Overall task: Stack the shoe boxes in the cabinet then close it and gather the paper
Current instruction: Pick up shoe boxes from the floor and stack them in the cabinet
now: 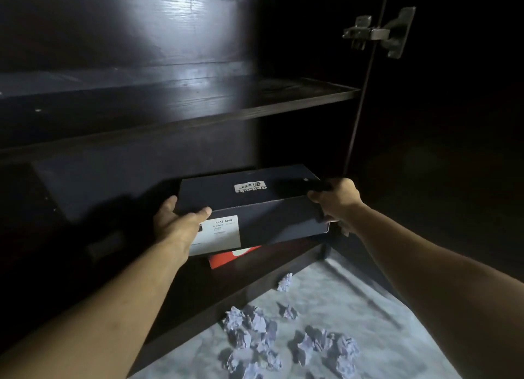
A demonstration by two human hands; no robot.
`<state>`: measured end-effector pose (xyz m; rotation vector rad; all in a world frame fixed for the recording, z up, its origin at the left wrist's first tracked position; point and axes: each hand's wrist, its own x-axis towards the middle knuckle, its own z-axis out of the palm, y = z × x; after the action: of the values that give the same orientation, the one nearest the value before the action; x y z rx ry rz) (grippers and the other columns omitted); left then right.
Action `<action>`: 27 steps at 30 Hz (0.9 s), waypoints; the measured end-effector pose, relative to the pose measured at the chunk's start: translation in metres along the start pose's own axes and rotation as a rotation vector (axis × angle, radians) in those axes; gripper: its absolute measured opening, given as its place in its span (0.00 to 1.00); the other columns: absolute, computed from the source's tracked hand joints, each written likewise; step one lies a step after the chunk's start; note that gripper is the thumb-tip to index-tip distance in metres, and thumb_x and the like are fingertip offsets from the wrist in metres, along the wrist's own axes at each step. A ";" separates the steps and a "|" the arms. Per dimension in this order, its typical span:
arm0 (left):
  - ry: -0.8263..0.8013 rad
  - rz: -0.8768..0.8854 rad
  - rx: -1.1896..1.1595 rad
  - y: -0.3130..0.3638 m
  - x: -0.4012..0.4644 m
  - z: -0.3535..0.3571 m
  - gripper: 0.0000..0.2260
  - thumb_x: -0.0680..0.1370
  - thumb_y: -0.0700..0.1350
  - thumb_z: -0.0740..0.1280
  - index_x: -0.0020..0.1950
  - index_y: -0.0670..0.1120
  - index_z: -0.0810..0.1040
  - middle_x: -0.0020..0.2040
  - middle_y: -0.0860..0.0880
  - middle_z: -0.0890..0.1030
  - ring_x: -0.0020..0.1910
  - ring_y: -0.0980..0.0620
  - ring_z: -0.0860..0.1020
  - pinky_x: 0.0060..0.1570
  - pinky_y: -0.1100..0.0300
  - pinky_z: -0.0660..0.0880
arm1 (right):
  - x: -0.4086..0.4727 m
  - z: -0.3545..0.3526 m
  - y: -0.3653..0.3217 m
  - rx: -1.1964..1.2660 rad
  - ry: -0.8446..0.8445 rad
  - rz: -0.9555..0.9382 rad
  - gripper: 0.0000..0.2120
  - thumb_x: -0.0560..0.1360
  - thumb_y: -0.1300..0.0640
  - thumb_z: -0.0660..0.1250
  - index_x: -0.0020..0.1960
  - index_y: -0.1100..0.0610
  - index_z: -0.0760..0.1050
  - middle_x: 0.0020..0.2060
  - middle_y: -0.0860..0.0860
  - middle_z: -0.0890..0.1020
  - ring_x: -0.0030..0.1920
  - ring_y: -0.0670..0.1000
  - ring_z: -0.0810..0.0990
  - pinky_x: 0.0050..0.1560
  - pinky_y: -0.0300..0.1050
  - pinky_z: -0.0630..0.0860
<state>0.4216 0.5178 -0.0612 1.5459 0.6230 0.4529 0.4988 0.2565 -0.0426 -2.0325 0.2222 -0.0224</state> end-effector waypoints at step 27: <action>0.208 0.185 0.343 -0.026 0.065 0.050 0.32 0.66 0.53 0.79 0.67 0.44 0.76 0.66 0.43 0.78 0.64 0.43 0.76 0.61 0.57 0.71 | 0.077 0.079 0.001 -0.713 -0.319 -0.339 0.49 0.76 0.65 0.65 0.77 0.42 0.32 0.75 0.48 0.28 0.77 0.61 0.37 0.74 0.62 0.56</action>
<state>0.5003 0.5203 -0.0964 1.9077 0.7497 0.6793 0.5835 0.3126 -0.0858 -2.7188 -0.3707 0.1935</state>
